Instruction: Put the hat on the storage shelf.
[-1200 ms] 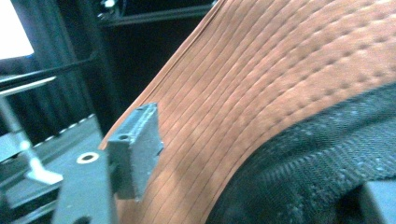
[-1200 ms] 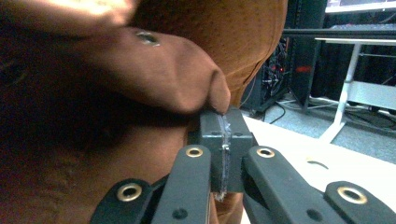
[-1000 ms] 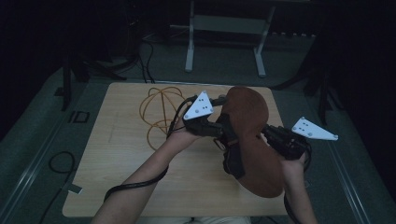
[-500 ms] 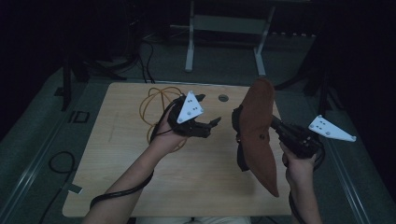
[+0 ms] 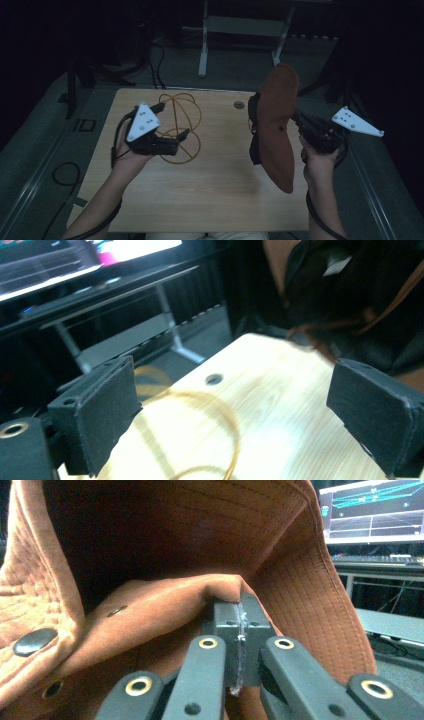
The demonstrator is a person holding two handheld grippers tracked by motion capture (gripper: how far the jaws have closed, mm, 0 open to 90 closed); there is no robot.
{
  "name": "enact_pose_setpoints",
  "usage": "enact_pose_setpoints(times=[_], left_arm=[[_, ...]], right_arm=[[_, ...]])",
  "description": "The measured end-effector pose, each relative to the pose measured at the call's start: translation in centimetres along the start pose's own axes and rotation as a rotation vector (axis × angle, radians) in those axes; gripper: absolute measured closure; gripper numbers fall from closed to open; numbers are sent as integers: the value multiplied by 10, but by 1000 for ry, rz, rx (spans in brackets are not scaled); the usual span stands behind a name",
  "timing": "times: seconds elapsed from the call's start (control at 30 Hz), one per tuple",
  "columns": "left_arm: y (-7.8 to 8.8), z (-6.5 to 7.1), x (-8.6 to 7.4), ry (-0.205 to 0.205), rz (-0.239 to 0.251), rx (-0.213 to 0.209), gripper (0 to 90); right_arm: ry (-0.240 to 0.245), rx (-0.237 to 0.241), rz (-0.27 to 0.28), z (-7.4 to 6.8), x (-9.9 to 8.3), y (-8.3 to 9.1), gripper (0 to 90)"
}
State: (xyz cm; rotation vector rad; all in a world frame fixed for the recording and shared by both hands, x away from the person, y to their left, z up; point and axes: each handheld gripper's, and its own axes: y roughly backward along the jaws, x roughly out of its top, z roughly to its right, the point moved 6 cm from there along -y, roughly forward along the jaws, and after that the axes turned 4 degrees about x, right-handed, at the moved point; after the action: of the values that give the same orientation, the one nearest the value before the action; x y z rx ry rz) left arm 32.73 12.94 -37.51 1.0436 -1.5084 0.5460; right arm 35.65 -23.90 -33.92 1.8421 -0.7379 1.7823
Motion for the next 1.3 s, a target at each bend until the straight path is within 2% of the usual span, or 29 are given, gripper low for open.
enact_pose_setpoints(times=[0.1,0.2,0.23,0.27,0.33,0.4,0.43,0.47,0.5,0.57,0.63,0.73,0.8,1.0,1.17,1.3], left_arm=[[17,-18,-18,34,-1,64,65],[30,-31,-46,61,-33,114,54],[32,-33,-53,65,-40,123,33],[32,-33,-53,65,-40,123,29],[39,-37,-82,80,-61,147,29],[39,-37,-105,111,-82,151,29],[39,-37,-105,111,-82,151,29],[38,-35,-119,123,-88,151,29],[37,-30,-140,126,-105,162,29],[35,-25,-162,139,-128,172,29],[36,-20,-181,161,-126,189,29],[37,-12,-202,161,-138,209,29],[38,-11,-211,165,-151,220,30],[44,-14,-219,174,-158,227,29],[48,-19,-223,191,-153,233,30],[48,-20,-224,192,-147,233,30]], right_arm=[[3,5,6,-1,8,-12,897],[3,8,6,-2,15,-26,897],[3,8,7,-2,18,-33,898],[1,10,6,-2,19,-36,897],[2,19,1,-3,23,-48,897],[0,26,-4,-5,26,-61,898],[2,29,-6,-6,27,-68,897],[2,29,-6,-6,27,-68,897],[5,32,-12,-8,28,-76,897],[9,46,-21,-13,31,-95,897],[0,61,-22,-18,34,-107,897],[5,82,-27,-27,39,-126,897],[10,98,-30,-36,43,-139,897],[23,151,-56,-67,46,-183,897],[41,198,-116,-93,32,-221,897],[28,241,-166,-110,16,-244,896]])
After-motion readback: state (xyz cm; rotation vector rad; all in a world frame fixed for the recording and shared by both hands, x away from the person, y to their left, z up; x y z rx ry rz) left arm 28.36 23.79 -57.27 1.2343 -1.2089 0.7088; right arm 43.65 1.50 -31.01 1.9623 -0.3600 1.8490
